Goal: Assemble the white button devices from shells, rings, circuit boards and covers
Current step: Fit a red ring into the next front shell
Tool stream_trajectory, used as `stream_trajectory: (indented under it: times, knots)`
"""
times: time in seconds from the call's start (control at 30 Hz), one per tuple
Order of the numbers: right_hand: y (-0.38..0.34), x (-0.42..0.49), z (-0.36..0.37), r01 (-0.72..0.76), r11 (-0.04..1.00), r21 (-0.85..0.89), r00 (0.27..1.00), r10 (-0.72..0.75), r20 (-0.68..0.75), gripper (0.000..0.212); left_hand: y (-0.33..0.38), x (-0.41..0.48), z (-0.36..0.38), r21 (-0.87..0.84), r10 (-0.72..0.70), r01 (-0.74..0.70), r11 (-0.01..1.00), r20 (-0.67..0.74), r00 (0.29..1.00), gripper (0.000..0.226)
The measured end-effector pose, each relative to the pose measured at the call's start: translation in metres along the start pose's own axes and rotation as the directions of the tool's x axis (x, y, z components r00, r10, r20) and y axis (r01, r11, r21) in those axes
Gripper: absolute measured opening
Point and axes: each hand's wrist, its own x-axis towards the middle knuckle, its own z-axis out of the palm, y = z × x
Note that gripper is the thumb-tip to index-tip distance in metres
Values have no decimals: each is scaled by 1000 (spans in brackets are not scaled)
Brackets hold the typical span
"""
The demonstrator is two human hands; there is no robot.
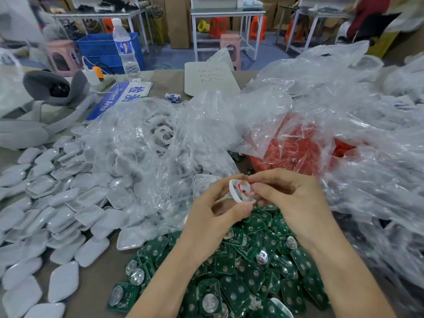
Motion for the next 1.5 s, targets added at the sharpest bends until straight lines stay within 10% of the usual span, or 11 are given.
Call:
stream_trajectory:
  times: [0.27,0.63,0.93,1.5]
  knots:
    - [4,2,-4,-19,986,168,999,25,-38,23,7,1,0,-19,-36,34,999,-108,993,24]
    - [1,-4,5,72,991,-116,991,-58,117,26,4,-1,-2,25,-92,95,995,-84,992,43]
    - [10,-8,18,256,865,-431,965,-258,56,24,6,2,-4,-311,-224,219,925,21,974,23]
    - [13,-5,16,389,749,-536,914,-387,123,25,5,1,-9,-320,-251,298,899,180,951,36]
